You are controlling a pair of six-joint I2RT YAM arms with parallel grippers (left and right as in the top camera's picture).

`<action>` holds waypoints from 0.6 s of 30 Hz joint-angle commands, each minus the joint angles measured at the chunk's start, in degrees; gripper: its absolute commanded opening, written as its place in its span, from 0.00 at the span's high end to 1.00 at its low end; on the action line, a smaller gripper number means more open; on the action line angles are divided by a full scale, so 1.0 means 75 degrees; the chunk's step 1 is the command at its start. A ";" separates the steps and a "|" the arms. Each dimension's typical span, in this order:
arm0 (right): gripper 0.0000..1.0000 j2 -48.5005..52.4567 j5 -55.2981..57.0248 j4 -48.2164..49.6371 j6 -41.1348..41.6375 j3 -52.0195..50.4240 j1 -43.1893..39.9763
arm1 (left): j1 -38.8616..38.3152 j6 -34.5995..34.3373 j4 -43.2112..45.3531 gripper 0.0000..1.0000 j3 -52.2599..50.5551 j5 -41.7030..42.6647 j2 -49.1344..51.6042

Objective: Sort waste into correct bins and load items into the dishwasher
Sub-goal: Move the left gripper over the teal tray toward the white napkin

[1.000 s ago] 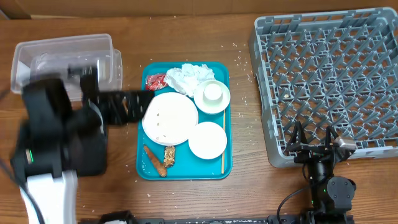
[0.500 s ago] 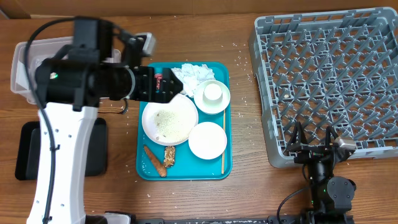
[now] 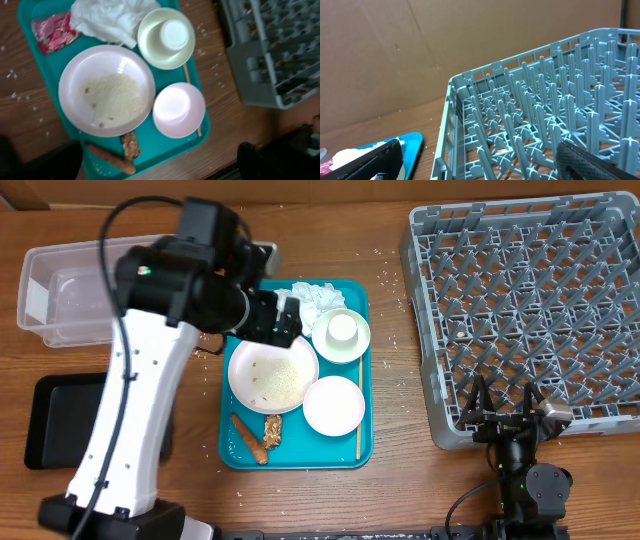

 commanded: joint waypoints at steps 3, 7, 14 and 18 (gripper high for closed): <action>0.00 -0.0076 0.0044 0.0041 -0.0015 -0.0076 -0.0006 | -0.0341 -0.1664 -0.0038 0.00 0.0143 -0.2923 0.0673; 0.00 -0.0076 0.0044 0.0041 -0.0015 -0.0076 -0.0006 | -0.0315 -0.2565 0.0472 0.00 0.0143 -0.2664 0.1259; 0.00 -0.0076 0.0044 0.0041 -0.0015 -0.0076 -0.0006 | -0.0323 -0.3742 0.1425 0.00 0.0143 -0.1440 0.2180; 0.00 -0.0076 0.0044 0.0041 -0.0015 -0.0076 -0.0006 | -0.0323 -0.3876 0.1880 0.00 0.0143 -0.1189 0.2760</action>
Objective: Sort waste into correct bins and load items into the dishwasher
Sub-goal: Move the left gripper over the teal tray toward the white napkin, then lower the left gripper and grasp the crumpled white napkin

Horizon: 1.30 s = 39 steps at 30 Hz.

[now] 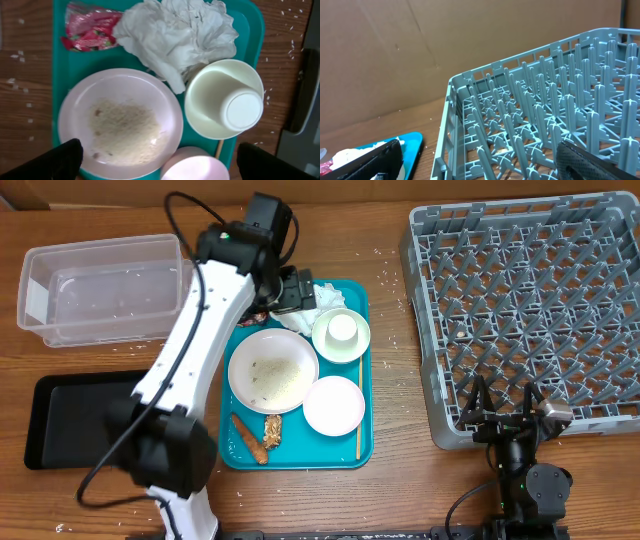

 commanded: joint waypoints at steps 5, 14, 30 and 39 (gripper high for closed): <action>0.00 -0.0076 0.0041 0.0047 -0.0017 -0.0076 -0.0006 | 0.0073 -0.0816 0.0627 0.00 0.0137 0.0460 0.1157; 0.00 -0.0076 0.0041 0.0050 -0.0017 -0.0076 -0.0006 | 0.0096 -0.1778 0.1274 0.00 0.0137 0.0463 0.2084; 0.00 -0.0073 0.0041 0.0047 -0.0017 -0.0076 -0.0006 | 0.0096 -0.2605 0.1944 0.00 0.0137 -0.0277 0.2186; 0.00 -0.0073 0.0041 0.0047 -0.0017 -0.0076 -0.0006 | 0.0096 -0.3028 0.2043 0.00 0.0125 -0.0373 0.2224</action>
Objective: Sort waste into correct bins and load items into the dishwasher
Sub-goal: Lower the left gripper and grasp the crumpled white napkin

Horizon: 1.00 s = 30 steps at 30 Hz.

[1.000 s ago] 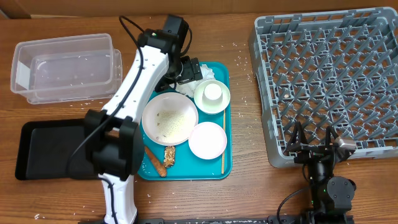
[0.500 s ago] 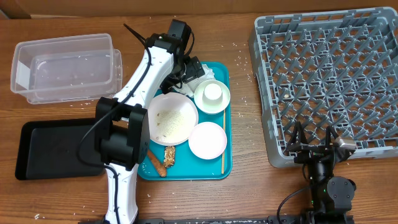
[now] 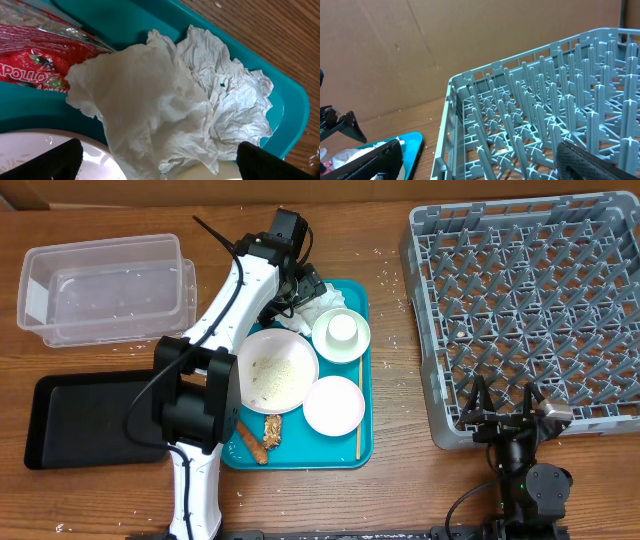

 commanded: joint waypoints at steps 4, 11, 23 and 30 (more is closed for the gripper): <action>0.00 -0.0073 0.0044 0.0047 -0.0017 -0.0076 -0.0006 | 0.0041 -0.0560 0.0029 0.21 0.0117 -0.0184 0.0099; 0.00 -0.0073 0.0044 0.0047 -0.0017 -0.0076 -0.0006 | 0.0026 -0.0560 -0.0026 0.38 0.0117 -0.0184 0.0099; 0.00 -0.0073 0.0044 0.0047 -0.0017 -0.0076 -0.0006 | 0.0029 -0.0557 -0.0015 0.39 -0.0149 -0.0184 0.0099; 0.00 -0.0073 0.0044 0.0047 -0.0017 -0.0076 -0.0006 | 0.0029 -0.0560 -0.0061 0.66 -0.0149 -0.0184 0.0099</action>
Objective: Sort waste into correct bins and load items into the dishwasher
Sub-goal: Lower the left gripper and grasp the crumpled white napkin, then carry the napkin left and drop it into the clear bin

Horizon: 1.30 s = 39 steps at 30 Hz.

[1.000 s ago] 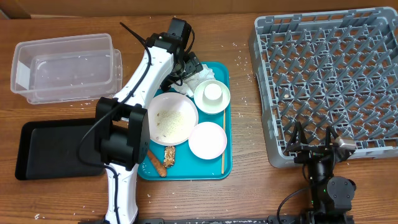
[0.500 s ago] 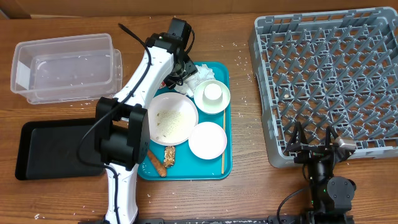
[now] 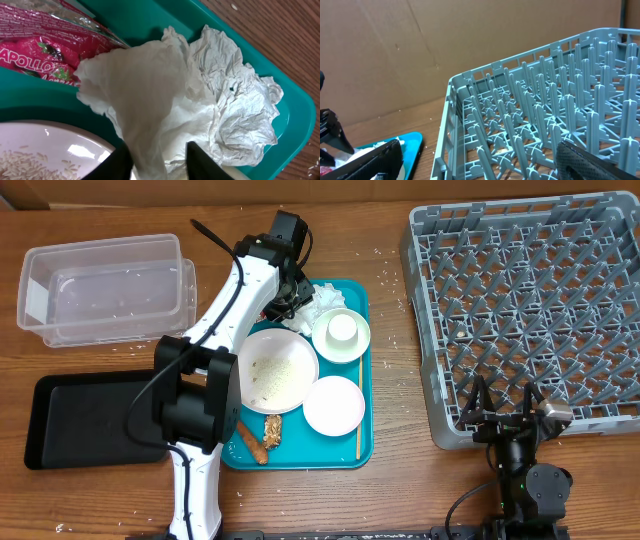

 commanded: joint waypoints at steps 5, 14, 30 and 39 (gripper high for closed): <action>0.00 -0.0073 0.0044 0.0047 -0.0015 -0.0076 -0.0006 | 0.0029 -0.0041 -0.0166 0.69 -0.0064 -0.0143 0.0096; 0.00 -0.0073 0.0044 0.0047 -0.0015 -0.0076 -0.0006 | 0.0029 -0.0041 -0.0274 0.79 -0.0070 -0.0152 0.0096; 0.00 -0.0073 0.0044 0.0047 -0.0015 -0.0076 -0.0006 | 0.0029 -0.0038 -0.0731 0.96 0.0096 0.0114 0.0029; 0.00 -0.0073 0.0044 0.0047 -0.0015 -0.0076 -0.0006 | 0.0041 0.0207 -0.1466 0.96 0.1105 0.0122 -0.0280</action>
